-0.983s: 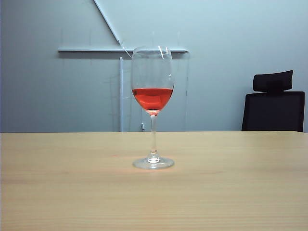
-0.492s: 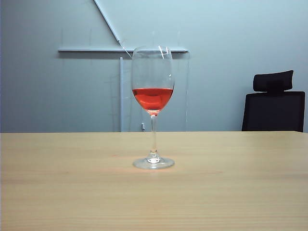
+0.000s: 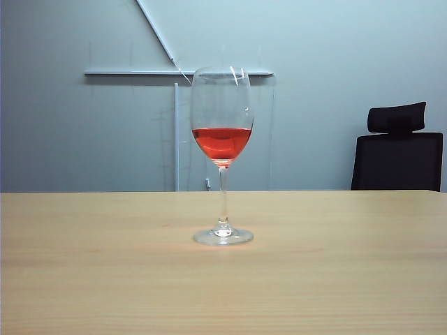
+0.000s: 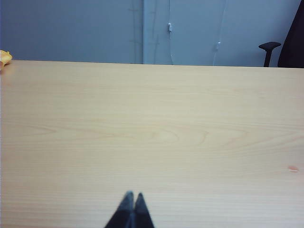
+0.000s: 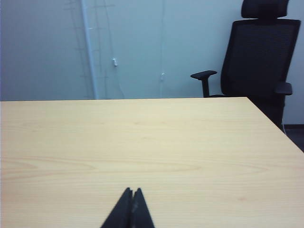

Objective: Gently pick up the goblet, rotate it counterclockwise for two full turns (viewing from above), and then place it back on the table.

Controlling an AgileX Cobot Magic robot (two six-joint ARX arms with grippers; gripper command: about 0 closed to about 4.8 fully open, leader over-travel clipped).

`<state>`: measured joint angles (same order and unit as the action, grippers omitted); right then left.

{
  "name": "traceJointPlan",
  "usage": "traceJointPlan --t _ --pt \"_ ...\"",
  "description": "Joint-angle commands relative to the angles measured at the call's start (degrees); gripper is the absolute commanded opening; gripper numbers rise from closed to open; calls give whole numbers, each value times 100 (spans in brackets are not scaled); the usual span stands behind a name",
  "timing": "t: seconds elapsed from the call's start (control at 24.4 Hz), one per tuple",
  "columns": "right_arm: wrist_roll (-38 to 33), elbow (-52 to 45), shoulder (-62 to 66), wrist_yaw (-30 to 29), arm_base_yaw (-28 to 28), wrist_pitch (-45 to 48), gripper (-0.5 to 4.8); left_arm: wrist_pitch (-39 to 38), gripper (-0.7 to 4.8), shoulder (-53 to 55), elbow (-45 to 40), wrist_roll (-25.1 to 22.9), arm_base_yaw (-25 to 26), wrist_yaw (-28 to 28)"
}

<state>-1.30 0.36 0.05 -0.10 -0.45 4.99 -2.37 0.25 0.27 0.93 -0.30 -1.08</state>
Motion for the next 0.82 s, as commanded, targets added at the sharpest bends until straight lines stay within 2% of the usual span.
traceJointPlan --t 0.04,0.82 --pt "-4 17 -9 -109 -63 83 -1 72 -5 9 24 -9 -4 -22" --pt "4 -31 -9 -114 -61 -90 -1 72 -5 9 24 -7 -4 -22"
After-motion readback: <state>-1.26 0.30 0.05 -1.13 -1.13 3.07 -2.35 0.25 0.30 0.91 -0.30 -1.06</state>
